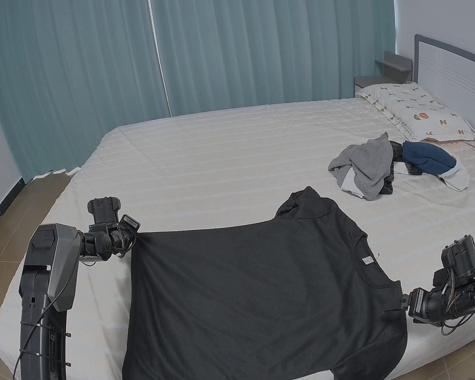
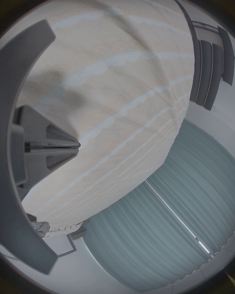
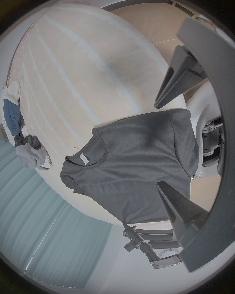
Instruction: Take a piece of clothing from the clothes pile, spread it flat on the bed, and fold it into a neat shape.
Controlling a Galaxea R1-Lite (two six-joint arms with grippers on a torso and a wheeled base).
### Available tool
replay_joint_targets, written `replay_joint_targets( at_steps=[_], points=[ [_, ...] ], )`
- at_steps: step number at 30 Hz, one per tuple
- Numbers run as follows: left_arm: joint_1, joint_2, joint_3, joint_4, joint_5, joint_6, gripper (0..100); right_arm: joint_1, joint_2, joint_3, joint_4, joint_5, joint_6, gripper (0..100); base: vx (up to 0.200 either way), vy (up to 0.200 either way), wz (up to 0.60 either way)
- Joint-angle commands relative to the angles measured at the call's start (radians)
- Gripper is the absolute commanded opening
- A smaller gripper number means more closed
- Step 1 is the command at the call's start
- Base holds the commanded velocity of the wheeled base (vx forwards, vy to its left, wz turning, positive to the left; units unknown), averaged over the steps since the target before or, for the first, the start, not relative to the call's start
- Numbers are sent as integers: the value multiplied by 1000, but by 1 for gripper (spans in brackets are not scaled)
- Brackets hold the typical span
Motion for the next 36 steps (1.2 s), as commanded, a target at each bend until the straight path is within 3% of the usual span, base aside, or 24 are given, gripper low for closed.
replay_joint_targets(
  at_steps=[1, 14, 17, 28, 36],
  points=[
    [9, 3, 0, -32, 11, -1, 0, -19, 20, -12, -6, 0, 3, 100, 0, 0, 0],
    [9, 5, 5, -26, 37, -4, 0, -55, 86, -133, -174, -1, -11, 100, 0, 0, 0],
    [1, 0, 5, 33, 35, -5, 0, -82, 196, -325, -136, -46, -36, 100, 0, 0, 0],
    [4, 0, 1, 80, 27, -47, 0, -97, 548, -944, 97, -70, -151, 100, 0, 0, 0],
    [7, 0, 5, 109, 24, -47, 0, -78, 678, -1174, 188, -70, -191, 100, 0, 0, 0]
  ],
)
